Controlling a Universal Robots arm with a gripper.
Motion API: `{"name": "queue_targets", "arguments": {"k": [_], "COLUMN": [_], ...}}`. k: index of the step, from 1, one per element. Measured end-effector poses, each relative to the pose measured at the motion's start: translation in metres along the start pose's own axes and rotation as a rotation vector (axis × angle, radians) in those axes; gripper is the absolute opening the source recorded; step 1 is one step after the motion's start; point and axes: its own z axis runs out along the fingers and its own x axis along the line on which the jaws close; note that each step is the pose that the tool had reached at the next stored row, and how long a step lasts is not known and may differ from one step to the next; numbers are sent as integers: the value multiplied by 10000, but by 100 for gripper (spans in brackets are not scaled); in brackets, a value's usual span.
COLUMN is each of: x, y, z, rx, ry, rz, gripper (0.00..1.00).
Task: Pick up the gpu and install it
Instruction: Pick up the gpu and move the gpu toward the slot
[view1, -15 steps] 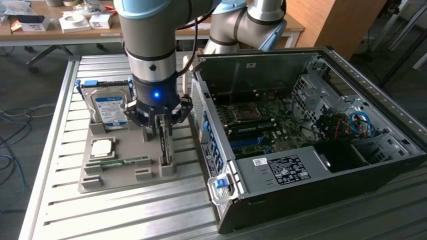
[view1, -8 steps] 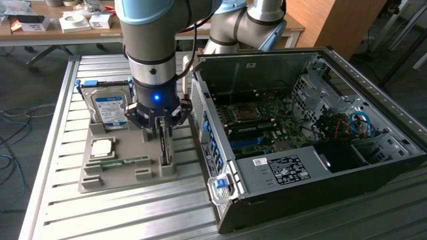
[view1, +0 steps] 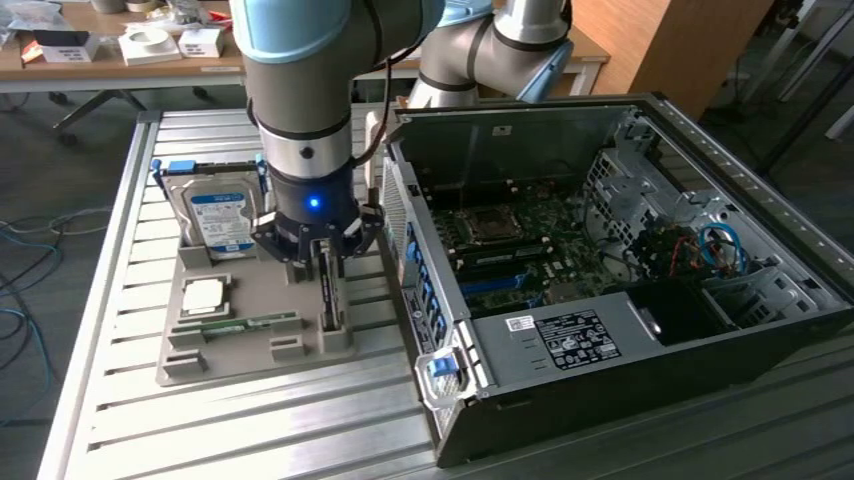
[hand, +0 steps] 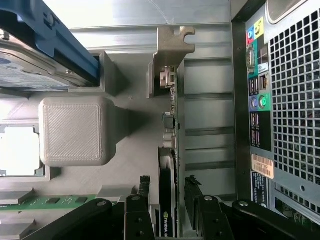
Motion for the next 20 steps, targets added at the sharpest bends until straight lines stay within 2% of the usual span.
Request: {"name": "queue_targets", "arguments": {"k": [4, 20], "x": [1, 3], "y": [0, 1], "z": [37, 43], "rx": [1, 7], "ry": [0, -12], "rz": [20, 262], "gripper": [42, 42]}}
